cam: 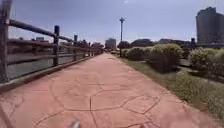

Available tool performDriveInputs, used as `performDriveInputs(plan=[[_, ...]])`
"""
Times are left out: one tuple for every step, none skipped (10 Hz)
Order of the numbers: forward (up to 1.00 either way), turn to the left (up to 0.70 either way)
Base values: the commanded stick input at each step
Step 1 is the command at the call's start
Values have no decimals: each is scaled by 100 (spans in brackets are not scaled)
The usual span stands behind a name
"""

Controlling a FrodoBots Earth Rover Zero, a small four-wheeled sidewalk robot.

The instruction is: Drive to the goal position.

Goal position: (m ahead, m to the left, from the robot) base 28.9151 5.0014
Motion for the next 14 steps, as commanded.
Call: performDriveInputs(plan=[[85, 0], [85, 0], [85, 0], [85, 0], [85, 0], [85, 0], [85, 0], [85, 0], [85, 0], [85, 0], [85, 0], [85, 0], [85, 0], [85, 0]])
